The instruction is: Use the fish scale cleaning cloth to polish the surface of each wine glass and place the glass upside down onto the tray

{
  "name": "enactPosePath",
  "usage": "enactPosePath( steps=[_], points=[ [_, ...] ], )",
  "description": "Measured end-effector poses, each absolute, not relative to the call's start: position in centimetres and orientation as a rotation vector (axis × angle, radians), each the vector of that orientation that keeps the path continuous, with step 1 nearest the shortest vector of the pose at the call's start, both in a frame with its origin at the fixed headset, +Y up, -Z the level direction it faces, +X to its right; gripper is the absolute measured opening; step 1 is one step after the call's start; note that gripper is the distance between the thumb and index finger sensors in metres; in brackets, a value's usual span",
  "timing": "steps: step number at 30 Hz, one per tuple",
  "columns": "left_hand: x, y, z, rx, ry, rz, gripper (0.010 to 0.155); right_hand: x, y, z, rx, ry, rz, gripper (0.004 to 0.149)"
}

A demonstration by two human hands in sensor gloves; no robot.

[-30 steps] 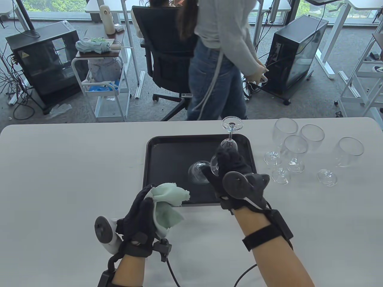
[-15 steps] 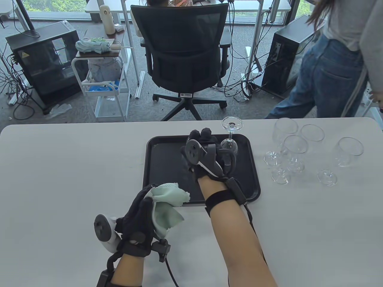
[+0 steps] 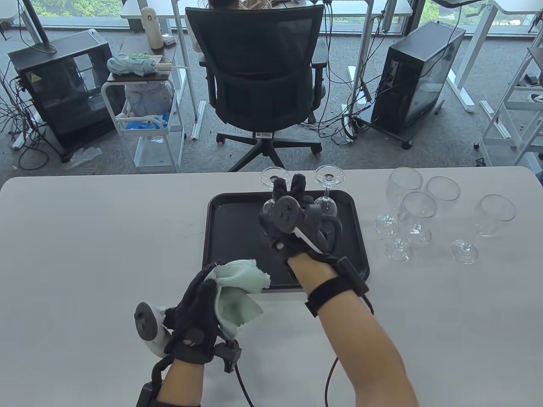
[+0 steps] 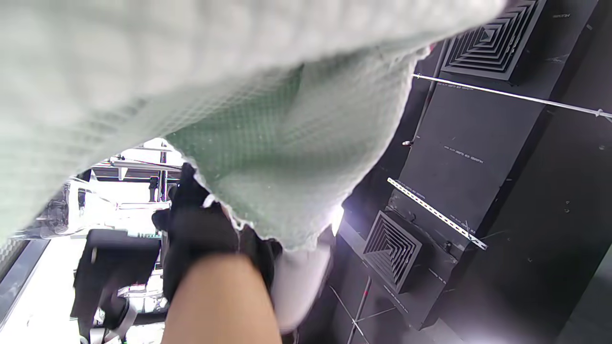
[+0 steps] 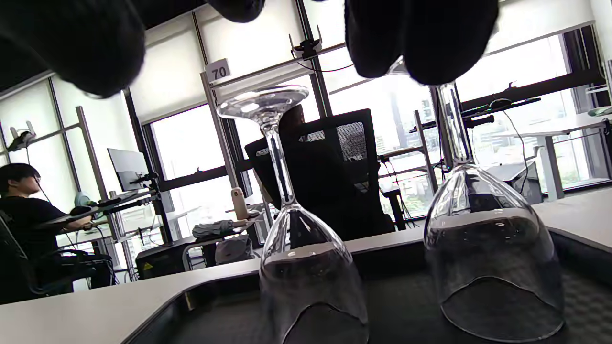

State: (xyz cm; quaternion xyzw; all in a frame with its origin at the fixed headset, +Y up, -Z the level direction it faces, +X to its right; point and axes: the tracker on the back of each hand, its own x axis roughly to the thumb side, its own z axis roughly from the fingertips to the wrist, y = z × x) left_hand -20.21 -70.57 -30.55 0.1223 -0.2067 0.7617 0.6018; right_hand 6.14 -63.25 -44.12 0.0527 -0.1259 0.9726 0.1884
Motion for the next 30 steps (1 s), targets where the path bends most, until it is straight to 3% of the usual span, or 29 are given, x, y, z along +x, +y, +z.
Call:
enactPosePath(
  steps=[5,9,13,20,30],
  points=[
    [-20.1,-70.6,-30.6,0.287,-0.487,1.767,0.052,15.2,-66.3,-40.4,0.009,-0.318,2.442,0.073],
    [-20.0,-70.5,-30.5,0.297,-0.493,1.739,0.052,23.1,-70.1,-38.3,-0.267,-0.278,2.322,0.071],
    [-20.0,-70.4,-30.4,0.304,-0.500,1.746,0.052,28.2,-72.8,-36.9,-0.525,-0.225,2.279,0.073],
    [-19.9,-70.6,-30.4,0.305,-0.502,1.746,0.052,31.5,-76.0,-38.5,-0.758,-0.076,2.121,0.094],
    [-20.1,-70.8,-30.5,0.294,-0.494,1.747,0.052,31.7,-77.5,-43.2,-0.903,-0.100,1.946,0.091]
  ],
)
